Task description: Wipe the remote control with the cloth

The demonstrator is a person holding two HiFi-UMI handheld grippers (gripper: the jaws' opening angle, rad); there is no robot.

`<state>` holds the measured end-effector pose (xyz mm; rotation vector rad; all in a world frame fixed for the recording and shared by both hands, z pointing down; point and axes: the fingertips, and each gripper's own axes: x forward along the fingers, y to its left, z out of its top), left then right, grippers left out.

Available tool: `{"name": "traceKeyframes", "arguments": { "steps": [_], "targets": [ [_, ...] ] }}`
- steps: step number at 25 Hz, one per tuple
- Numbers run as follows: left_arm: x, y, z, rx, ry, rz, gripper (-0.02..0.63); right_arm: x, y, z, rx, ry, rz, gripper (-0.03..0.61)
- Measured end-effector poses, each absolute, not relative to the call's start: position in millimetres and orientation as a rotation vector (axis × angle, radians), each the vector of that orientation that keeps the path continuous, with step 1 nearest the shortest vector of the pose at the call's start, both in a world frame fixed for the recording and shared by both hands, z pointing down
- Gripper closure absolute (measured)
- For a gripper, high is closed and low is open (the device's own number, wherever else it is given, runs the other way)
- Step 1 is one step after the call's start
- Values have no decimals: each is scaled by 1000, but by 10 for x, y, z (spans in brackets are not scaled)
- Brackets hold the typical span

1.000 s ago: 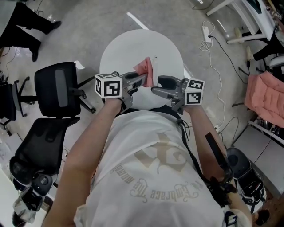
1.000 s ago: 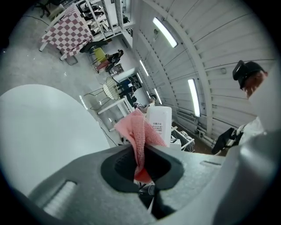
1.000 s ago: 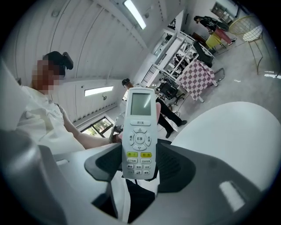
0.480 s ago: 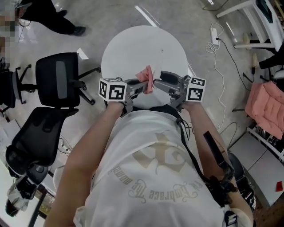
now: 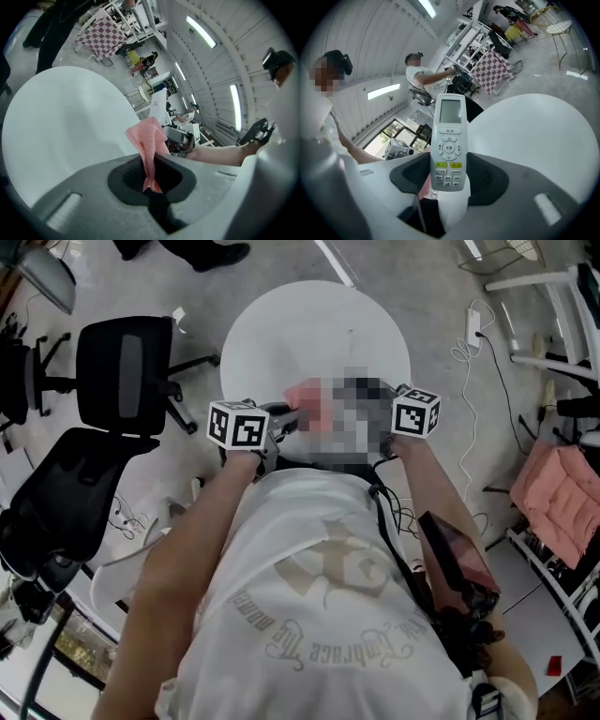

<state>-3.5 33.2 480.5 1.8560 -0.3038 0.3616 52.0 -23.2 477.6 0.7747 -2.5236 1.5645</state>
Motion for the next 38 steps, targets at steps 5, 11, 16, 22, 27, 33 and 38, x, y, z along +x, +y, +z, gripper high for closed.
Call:
{"name": "traceKeyframes", "arguments": {
  "steps": [5,11,16,22,27,33,38],
  "targets": [
    [-171,261,4865,1839,-388,328,595,686,-200,5375,788,-2201,1423,330],
    [-315,315,4915,1820,-440,305,594,737,-167,5792,733,-1981,1169,330],
    [-405,418,4917,1804,-461,298,595,799,-106,6018,661,-1833,931,330],
    [-783,510,4982,1800,-475,291,595,589,-111,6183,629,-1730,747,330],
    [-844,518,4945,1798,-474,288,595,533,-202,6138,600,-1711,681,330],
    [-818,519,4897,1811,-454,295,594,603,-252,6088,630,-1721,679,319],
    [-804,510,4833,1838,-441,302,594,753,-236,5973,763,-1746,737,320]
  ]
}}
